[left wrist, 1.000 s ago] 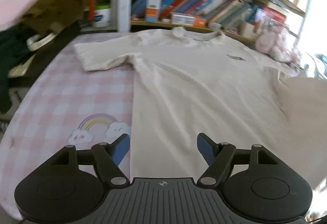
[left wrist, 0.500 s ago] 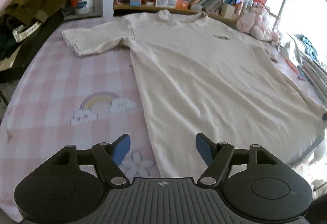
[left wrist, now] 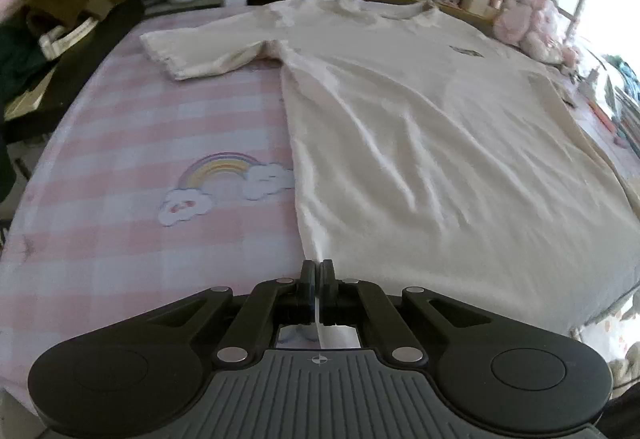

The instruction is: Fold clothes

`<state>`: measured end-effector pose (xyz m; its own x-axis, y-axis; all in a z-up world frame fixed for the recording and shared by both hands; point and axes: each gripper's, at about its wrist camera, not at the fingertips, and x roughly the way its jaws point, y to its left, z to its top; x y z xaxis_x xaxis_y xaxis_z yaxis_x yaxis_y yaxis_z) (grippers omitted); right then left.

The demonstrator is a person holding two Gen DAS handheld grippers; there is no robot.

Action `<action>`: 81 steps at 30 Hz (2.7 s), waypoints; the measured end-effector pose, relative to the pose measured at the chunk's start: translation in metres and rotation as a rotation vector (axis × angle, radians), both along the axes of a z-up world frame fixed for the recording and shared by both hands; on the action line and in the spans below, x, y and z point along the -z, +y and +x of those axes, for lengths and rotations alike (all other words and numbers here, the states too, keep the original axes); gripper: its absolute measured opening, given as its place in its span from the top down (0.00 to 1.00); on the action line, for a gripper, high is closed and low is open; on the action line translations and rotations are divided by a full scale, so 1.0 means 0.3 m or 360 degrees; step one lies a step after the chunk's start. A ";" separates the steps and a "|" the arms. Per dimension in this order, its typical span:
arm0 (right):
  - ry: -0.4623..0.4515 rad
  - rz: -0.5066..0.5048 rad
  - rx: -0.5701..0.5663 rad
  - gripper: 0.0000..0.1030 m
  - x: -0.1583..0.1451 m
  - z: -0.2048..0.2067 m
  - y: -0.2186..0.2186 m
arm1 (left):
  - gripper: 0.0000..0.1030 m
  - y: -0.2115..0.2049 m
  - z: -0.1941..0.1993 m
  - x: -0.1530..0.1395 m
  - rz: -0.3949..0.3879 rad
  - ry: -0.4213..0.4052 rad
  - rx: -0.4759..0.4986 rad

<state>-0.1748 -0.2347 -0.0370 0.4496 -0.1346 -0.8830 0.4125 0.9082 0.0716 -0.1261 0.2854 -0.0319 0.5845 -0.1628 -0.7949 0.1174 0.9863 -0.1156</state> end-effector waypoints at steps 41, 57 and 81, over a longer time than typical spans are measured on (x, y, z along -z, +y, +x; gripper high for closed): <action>-0.0546 0.0025 -0.0752 0.54 -0.366 0.467 0.309 | 0.37 -0.210 0.272 -0.264 0.0002 -0.0459 0.0085; -0.0443 0.0037 -0.1151 0.39 -0.130 0.934 0.356 | 0.23 -0.440 0.575 -0.145 0.0044 -0.0205 -0.0136; -0.0456 0.0076 -0.0773 0.45 -0.096 1.045 0.040 | 0.23 -0.473 0.804 -0.069 0.0288 -0.0089 -0.0120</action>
<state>0.1386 -0.2226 -0.0082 0.6728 0.1847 -0.7164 -0.0941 0.9818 0.1648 0.1152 0.1436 -0.0112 0.6334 0.0256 -0.7734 0.0439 0.9967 0.0690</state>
